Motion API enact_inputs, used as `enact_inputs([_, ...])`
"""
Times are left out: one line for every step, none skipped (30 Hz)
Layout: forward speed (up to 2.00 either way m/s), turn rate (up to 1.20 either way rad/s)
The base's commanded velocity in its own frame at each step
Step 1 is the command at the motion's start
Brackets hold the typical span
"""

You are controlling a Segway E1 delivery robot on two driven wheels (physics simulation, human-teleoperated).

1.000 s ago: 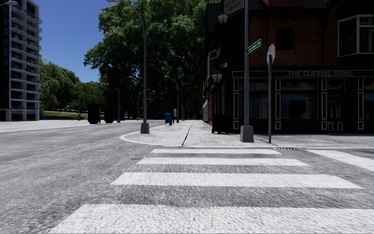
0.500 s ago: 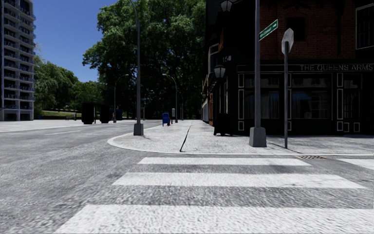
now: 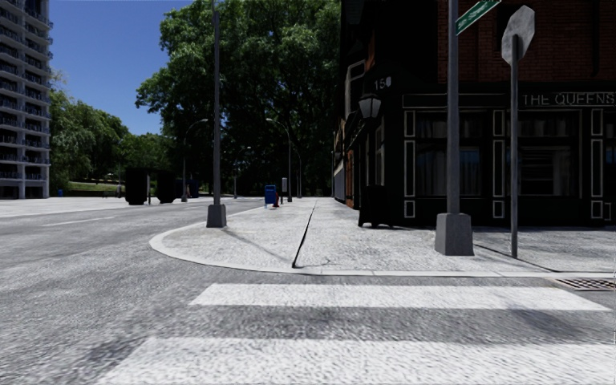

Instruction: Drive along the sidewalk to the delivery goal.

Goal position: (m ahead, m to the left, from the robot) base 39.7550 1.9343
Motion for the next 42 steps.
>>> enact_inputs([2.0, 0.0])
enact_inputs([2.0, 0.0])
enact_inputs([2.0, 0.0])
enact_inputs([2.0, 0.0])
enact_inputs([2.0, 0.0])
enact_inputs([2.0, 0.0])
enact_inputs([2.0, 0.0])
enact_inputs([2.0, 0.0])
enact_inputs([2.0, 0.0])
enact_inputs([2.0, 0.0])
enact_inputs([2.0, 0.0])
enact_inputs([2.0, 0.0])
enact_inputs([2.0, 0.0])
enact_inputs([2.0, 0.0])
enact_inputs([2.0, 0.0])
enact_inputs([2.0, 0.0])
enact_inputs([2.0, 0.0])
enact_inputs([2.0, 0.0])
enact_inputs([2.0, 0.0])
enact_inputs([2.0, 0.0])
enact_inputs([2.0, 0.0])
enact_inputs([2.0, 0.0])
enact_inputs([2.0, 0.0])
enact_inputs([2.0, 0.0])
enact_inputs([2.0, 0.0])
enact_inputs([2.0, 0.0])
enact_inputs([2.0, 0.0])
enact_inputs([2.0, 0.0])
enact_inputs([2.0, 0.0])
enact_inputs([2.0, 0.0])
enact_inputs([2.0, 0.0])
enact_inputs([1.94, 0.0])
enact_inputs([1.87, 0.0])
enact_inputs([1.81, 0.0])
enact_inputs([1.81, 0.0])
enact_inputs([1.77, 0.0])
enact_inputs([1.74, 0.0])
enact_inputs([1.73, 0.0])
enact_inputs([1.73, 0.0])
enact_inputs([1.73, 0.0])
enact_inputs([1.73, 0.0])
enact_inputs([1.72, 0.0])
